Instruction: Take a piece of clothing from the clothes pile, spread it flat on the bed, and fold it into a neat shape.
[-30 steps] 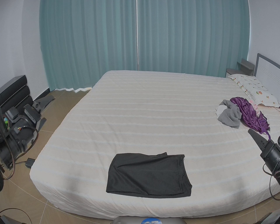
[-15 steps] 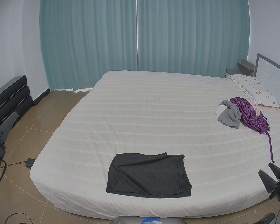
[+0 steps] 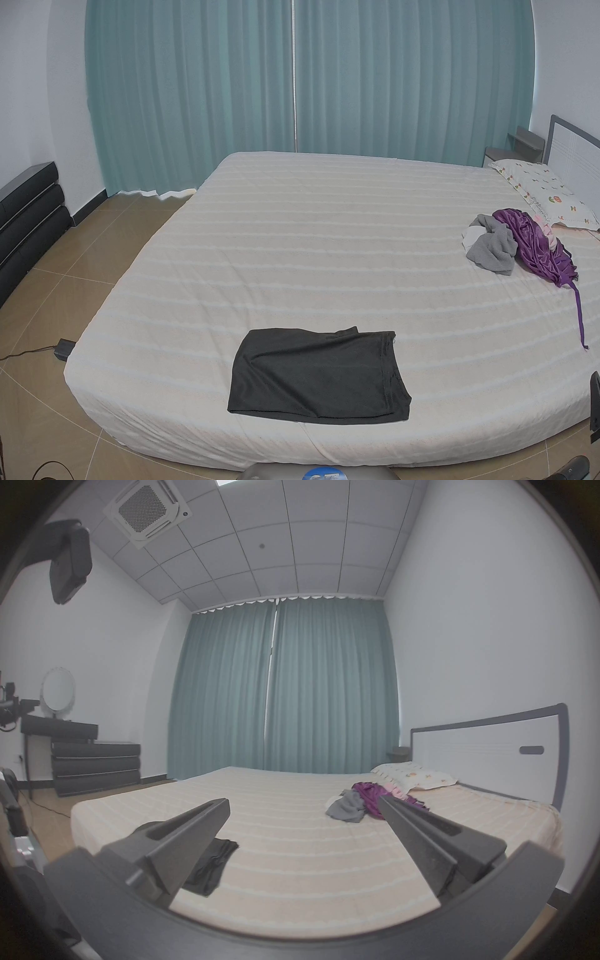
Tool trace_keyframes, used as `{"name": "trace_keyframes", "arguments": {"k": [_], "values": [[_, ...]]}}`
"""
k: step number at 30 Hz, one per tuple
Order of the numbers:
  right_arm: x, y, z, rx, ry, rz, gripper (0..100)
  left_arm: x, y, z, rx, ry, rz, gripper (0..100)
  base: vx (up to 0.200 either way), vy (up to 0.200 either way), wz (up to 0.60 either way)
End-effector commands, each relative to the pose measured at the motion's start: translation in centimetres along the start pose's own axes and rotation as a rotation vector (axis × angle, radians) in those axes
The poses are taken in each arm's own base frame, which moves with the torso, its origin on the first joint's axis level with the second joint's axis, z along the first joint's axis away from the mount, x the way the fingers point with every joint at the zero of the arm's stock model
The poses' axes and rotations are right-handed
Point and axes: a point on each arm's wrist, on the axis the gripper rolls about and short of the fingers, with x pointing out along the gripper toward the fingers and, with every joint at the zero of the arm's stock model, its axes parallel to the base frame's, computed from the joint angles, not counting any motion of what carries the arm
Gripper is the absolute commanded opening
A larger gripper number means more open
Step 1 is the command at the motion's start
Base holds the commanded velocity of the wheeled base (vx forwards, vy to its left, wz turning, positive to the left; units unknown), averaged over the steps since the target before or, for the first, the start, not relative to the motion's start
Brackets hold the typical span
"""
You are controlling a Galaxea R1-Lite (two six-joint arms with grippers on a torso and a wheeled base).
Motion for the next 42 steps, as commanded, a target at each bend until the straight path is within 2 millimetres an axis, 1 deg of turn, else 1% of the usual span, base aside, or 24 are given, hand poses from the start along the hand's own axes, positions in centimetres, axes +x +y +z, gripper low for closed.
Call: {"name": "trace_keyframes", "arguments": {"k": [1,2,6,7,8,12,16,23,25,29,32,38,39,40,42], "values": [[-0.3,-0.1,-2.6,-0.066,-0.075,-0.114,100,-0.8,0.8,-5.0,0.195,-0.101,0.096,100,0.0,0.0,0.0],[-0.3,-0.1,-2.6,-0.067,-0.072,-0.11,100,-0.8,0.8,-4.9,0.206,-0.117,0.101,100,0.0,0.0,0.0],[-0.3,-0.1,-3.4,-0.067,-0.002,-0.108,100,-0.7,0.9,-5.4,0.205,-0.065,0.116,100,0.0,0.0,0.0],[-0.3,-0.1,-4.2,-0.06,0.076,-0.117,100,-0.7,1.0,-6.1,0.217,0.002,0.117,100,0.0,0.0,0.0],[-0.3,0.0,-4.3,-0.048,0.092,-0.117,100,-0.7,1.1,-6.5,0.225,0.043,0.119,100,0.0,0.0,0.0],[-0.3,-0.1,-4.2,-0.019,0.076,-0.12,100,-0.8,1.2,-7.2,0.232,0.105,0.112,100,0.0,0.0,0.0],[-0.4,-0.1,-4.4,-0.021,0.11,-0.14,100,-1.0,1.4,-8.5,0.243,0.239,0.105,100,0.0,0.0,0.0],[-0.4,0.0,-4.4,-0.017,0.114,-0.094,100,-1.0,1.0,-8.5,0.192,0.245,-0.057,100,0.0,0.0,0.0],[-0.4,0.0,-4.4,-0.016,0.114,-0.093,100,-1.0,1.0,-8.5,0.187,0.244,-0.053,100,0.0,0.0,0.0],[-0.4,0.0,-4.4,-0.016,0.112,-0.094,100,-1.0,1.3,-8.6,0.194,0.244,0.083,100,0.0,0.0,0.0],[-0.4,0.0,-4.4,0.002,0.111,-0.094,100,-1.0,1.3,-8.6,0.176,0.243,0.102,100,0.0,0.0,0.0],[-0.4,0.1,-4.4,0.023,0.11,-0.069,100,-1.1,1.2,-8.7,0.15,0.279,0.031,100,0.0,0.0,0.0],[-0.3,0.1,-4.4,0.022,0.107,-0.061,100,-1.1,1.1,-9.0,0.143,0.288,-0.031,100,0.0,0.0,0.0],[-0.3,0.1,-4.5,0.015,0.101,-0.061,100,-1.2,1.1,-9.1,0.145,0.299,-0.052,100,0.0,0.0,0.0],[-0.3,0.1,-4.4,-0.012,0.094,-0.063,100,-1.2,1.1,-9.1,0.143,0.308,-0.046,100,0.0,0.0,0.0]]}}
